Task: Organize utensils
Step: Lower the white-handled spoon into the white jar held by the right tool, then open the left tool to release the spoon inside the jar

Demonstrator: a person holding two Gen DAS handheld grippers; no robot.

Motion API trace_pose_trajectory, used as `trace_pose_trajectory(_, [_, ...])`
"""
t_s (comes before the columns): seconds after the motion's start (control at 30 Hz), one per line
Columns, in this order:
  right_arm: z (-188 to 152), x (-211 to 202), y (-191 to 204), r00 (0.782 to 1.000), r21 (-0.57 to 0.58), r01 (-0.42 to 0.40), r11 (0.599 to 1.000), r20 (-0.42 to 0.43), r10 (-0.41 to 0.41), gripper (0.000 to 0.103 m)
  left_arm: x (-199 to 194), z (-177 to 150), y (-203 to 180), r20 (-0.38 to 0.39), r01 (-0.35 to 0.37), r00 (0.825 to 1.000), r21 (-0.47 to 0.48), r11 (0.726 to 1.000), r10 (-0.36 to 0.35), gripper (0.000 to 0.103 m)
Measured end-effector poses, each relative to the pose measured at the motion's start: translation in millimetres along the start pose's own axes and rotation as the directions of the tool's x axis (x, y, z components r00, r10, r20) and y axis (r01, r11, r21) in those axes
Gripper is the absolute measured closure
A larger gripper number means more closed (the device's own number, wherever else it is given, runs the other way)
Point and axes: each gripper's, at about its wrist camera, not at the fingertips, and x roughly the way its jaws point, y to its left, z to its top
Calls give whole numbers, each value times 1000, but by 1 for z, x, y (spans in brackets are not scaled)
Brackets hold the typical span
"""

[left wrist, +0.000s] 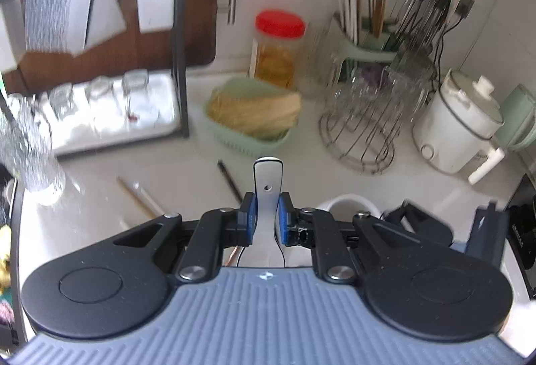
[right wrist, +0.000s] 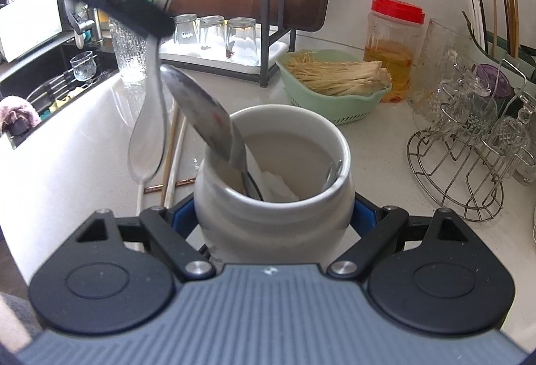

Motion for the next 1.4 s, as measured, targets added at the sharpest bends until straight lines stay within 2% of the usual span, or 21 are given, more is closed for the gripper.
trace_pose_trajectory(0.3, [3,1,-1,1000,-1,-7,1000,-16,7,12,-23,43,-16,84,41,996,43,998,-44,87])
trace_pose_trajectory(0.57, [3,2,-2,1000,-5,-11,1000,-18,11,12,-7,50,-51,77,116,989,104,988,-124,87])
trace_pose_trajectory(0.73, [3,1,-1,1000,-5,-8,1000,-18,8,12,12,36,-66,43,143,988,158,977,-151,87])
trace_pose_trajectory(0.97, [2,1,-1,1000,-4,-10,1000,-13,10,12,24,21,-66,-23,150,989,142,978,-148,87])
trace_pose_trajectory(1.13, [2,2,-2,1000,-6,-14,1000,-9,14,12,28,16,-63,-104,144,986,125,982,-131,87])
trace_pose_trajectory(1.4, [2,1,-2,1000,-10,-19,1000,-5,19,12,45,26,-52,-273,166,952,70,984,-141,87])
